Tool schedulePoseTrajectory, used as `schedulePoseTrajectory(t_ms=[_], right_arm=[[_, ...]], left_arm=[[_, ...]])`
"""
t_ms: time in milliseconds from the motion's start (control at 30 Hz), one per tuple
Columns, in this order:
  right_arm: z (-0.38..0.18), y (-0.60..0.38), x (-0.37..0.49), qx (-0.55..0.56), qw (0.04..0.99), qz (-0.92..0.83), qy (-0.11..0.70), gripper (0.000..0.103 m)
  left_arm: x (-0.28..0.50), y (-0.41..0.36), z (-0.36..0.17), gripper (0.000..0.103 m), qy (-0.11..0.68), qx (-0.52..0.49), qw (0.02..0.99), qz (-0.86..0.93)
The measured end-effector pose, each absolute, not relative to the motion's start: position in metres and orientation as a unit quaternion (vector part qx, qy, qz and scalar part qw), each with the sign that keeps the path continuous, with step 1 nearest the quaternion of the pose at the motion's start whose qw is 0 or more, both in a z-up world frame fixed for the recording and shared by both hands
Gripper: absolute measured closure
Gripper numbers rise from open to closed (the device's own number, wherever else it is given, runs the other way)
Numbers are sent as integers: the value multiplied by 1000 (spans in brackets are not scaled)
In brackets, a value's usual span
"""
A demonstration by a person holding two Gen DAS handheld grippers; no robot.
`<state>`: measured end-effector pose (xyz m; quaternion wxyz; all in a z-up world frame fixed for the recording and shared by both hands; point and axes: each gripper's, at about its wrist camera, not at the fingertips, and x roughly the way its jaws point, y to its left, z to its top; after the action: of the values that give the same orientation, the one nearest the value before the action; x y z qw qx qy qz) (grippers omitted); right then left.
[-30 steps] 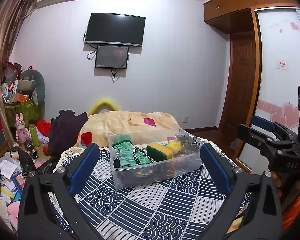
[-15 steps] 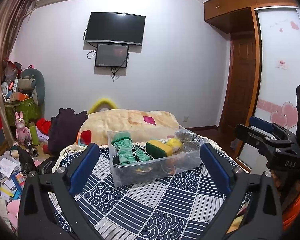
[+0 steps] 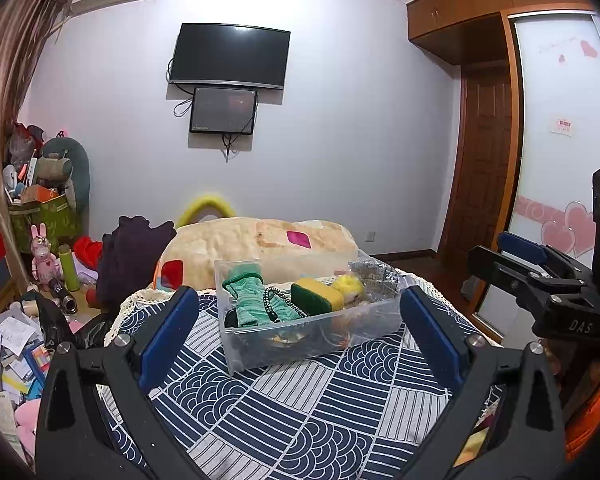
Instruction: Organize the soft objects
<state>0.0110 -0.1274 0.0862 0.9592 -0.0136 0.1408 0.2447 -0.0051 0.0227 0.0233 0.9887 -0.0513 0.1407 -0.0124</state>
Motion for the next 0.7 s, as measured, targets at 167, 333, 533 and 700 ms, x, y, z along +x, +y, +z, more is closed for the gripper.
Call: schedulePoseTrajectory(t_ms=[167, 333, 533, 700], right_arm=[[87, -127, 10, -13, 959, 245, 141, 0], [87, -127, 10, -13, 959, 244, 141, 0], [88, -126, 8, -14, 959, 245, 142, 0], [89, -126, 7, -13, 959, 244, 143, 0]], left_arm=[[-7, 22, 25, 1, 139, -48, 989, -16], [-6, 21, 25, 1, 143, -48, 988, -24], [-4, 18, 25, 1, 148, -50, 987, -26], [-4, 18, 25, 1, 147, -52, 987, -23]])
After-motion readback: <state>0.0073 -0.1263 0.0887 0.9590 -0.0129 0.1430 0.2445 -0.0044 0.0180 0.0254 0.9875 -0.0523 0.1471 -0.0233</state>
